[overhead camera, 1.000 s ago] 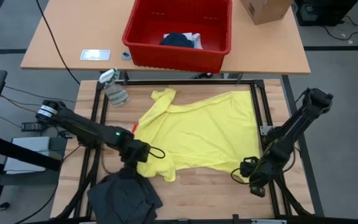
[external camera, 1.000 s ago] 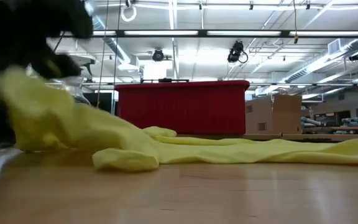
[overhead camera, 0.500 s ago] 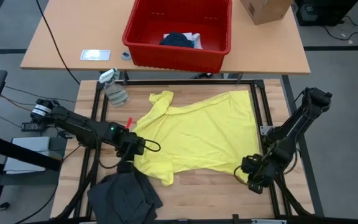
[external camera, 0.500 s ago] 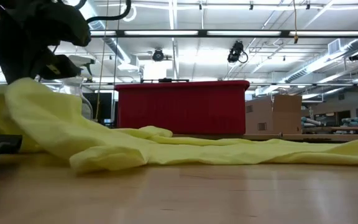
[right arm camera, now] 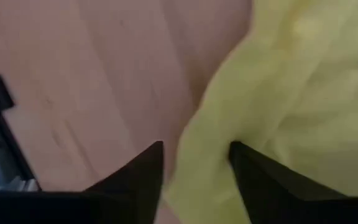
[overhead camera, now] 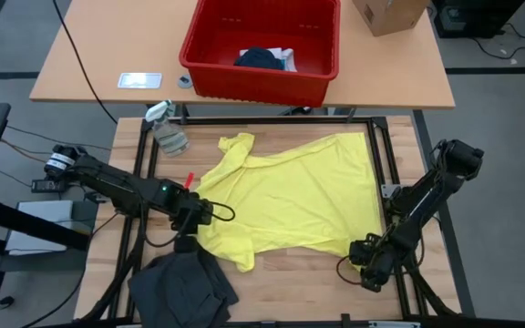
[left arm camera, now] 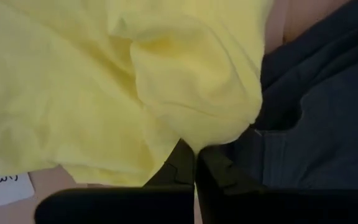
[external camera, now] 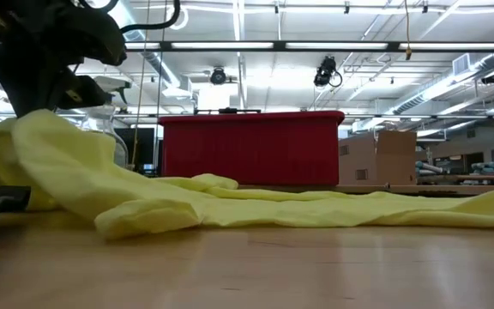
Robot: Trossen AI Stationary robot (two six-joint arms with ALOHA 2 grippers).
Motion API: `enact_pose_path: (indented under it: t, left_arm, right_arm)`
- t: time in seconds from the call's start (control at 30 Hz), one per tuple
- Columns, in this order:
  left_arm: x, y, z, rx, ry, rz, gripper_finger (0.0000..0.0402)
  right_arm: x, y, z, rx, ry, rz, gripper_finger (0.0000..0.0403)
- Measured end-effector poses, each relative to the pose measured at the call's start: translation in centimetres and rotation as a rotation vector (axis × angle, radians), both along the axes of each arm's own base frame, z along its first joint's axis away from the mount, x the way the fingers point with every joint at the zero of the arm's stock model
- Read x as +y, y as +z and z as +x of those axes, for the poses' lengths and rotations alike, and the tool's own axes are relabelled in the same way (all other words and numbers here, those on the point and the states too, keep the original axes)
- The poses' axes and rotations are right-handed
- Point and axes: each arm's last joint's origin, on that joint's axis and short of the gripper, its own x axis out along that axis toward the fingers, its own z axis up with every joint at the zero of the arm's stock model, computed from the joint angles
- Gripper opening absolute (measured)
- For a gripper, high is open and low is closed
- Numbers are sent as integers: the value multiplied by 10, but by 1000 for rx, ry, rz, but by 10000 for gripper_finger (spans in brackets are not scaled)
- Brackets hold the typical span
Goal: Fold Laundry from Bin
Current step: Fold the yellow shirt
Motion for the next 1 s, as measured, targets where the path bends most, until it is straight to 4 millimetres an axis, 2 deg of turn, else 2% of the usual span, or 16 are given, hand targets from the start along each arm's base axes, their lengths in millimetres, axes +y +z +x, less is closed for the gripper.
enact_pose_path:
  t: [0.07,0.17,0.2,0.3,0.43,0.5,0.63,0.7,0.9,1.0]
  left_arm:
    - [0,0,1,-9,12,-6,0]
    - [-1,1,0,13,6,-33,0]
    - [-1,3,-1,11,-2,-54,0]
    - [-2,9,-6,-4,-22,-94,0]
    - [4,16,-13,-23,-12,-86,0]
    - [12,19,-15,-35,22,-47,0]
    - [35,21,-21,-16,101,63,0]
    - [49,16,-23,7,123,94,0]
    - [84,-22,-27,5,240,48,0]
    - [92,-28,-29,-5,288,20,0]
  right_arm:
    - [-2,1,0,30,-5,-10,145]
    - [-8,12,-2,95,31,13,34]
    - [-9,19,-3,110,49,41,20]
    - [-11,51,-2,128,78,165,8]
    - [-28,94,-10,44,75,178,5]
    - [-46,106,-19,14,22,103,4]
    - [-87,114,-40,26,-135,-66,3]
    - [-104,109,-49,50,-185,-115,2]
    - [-124,114,-53,-9,-323,-100,2]
    - [-130,114,-48,-8,-425,-103,1]
